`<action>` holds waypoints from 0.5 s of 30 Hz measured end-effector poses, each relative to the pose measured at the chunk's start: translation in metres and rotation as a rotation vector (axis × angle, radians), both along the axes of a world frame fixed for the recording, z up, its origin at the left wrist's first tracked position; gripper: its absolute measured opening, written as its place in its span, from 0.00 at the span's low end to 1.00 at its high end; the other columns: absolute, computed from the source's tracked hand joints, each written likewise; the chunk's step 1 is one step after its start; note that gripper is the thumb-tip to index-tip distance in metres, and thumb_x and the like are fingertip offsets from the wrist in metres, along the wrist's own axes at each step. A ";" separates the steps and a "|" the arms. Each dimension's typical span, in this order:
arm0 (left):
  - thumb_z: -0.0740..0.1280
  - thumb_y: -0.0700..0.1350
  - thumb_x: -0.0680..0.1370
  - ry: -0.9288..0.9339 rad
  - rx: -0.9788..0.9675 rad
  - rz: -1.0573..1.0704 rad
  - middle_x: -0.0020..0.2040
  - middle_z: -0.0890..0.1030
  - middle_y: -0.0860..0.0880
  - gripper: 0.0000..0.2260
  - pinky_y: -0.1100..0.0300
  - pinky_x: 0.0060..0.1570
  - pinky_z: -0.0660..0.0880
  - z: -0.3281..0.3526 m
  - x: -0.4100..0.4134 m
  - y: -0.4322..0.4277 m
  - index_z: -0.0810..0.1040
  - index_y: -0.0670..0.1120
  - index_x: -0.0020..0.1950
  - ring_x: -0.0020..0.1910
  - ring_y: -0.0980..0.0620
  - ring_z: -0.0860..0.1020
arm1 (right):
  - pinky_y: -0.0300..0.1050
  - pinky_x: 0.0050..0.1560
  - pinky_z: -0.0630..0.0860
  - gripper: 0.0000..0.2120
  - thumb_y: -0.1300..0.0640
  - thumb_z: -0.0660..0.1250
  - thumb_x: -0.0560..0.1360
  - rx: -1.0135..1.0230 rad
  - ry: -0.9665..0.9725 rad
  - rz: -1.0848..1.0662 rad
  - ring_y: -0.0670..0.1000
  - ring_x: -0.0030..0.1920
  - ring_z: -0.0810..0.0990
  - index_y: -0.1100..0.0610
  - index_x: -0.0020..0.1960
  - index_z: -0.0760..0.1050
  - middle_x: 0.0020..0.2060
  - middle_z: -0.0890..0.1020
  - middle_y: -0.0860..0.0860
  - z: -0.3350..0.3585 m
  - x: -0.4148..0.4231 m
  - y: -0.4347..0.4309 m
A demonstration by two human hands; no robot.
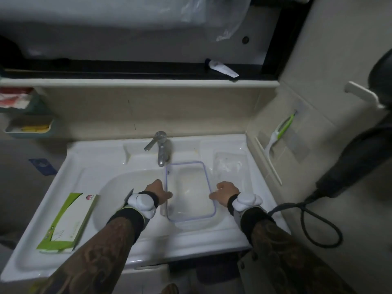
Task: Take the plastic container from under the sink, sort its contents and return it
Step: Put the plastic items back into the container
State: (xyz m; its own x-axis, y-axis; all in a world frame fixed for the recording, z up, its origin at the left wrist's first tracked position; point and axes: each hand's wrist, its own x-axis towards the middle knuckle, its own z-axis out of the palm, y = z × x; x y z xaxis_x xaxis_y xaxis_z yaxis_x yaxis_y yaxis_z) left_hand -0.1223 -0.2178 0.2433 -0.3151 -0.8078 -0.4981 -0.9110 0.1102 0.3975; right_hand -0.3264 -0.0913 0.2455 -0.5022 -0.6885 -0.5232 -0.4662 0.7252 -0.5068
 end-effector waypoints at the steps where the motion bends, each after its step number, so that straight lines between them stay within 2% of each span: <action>1: 0.68 0.53 0.75 0.019 -0.012 -0.010 0.68 0.74 0.42 0.27 0.56 0.57 0.71 0.004 -0.007 0.000 0.67 0.41 0.69 0.64 0.41 0.74 | 0.43 0.69 0.65 0.36 0.48 0.70 0.72 -0.017 0.003 -0.023 0.56 0.71 0.68 0.58 0.74 0.62 0.73 0.66 0.54 0.004 -0.006 0.001; 6: 0.68 0.52 0.75 0.106 -0.026 -0.039 0.68 0.73 0.41 0.29 0.54 0.59 0.71 0.022 -0.044 -0.009 0.65 0.41 0.71 0.65 0.41 0.74 | 0.43 0.67 0.67 0.35 0.51 0.71 0.71 -0.096 0.012 -0.164 0.56 0.69 0.71 0.58 0.73 0.64 0.71 0.70 0.55 0.020 -0.034 -0.002; 10: 0.68 0.52 0.75 0.155 0.002 -0.075 0.67 0.74 0.41 0.29 0.50 0.63 0.72 0.024 -0.076 -0.018 0.63 0.42 0.72 0.65 0.41 0.74 | 0.42 0.66 0.68 0.30 0.54 0.70 0.72 -0.150 0.036 -0.303 0.56 0.67 0.73 0.57 0.71 0.66 0.68 0.73 0.55 0.024 -0.057 -0.006; 15: 0.68 0.52 0.76 0.208 0.052 -0.139 0.70 0.72 0.43 0.32 0.51 0.66 0.71 0.014 -0.114 -0.029 0.59 0.45 0.76 0.68 0.42 0.72 | 0.42 0.63 0.70 0.27 0.58 0.66 0.74 -0.159 0.059 -0.418 0.56 0.65 0.74 0.57 0.71 0.66 0.66 0.74 0.56 0.018 -0.083 -0.006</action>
State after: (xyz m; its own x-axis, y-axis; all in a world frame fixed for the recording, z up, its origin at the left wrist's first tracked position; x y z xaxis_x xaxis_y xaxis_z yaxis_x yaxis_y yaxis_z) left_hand -0.2359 -0.2464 0.2572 -0.5215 -0.7244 -0.4507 -0.7866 0.2035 0.5830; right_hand -0.4097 -0.0971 0.2631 -0.7801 -0.4894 -0.3898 -0.1807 0.7727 -0.6085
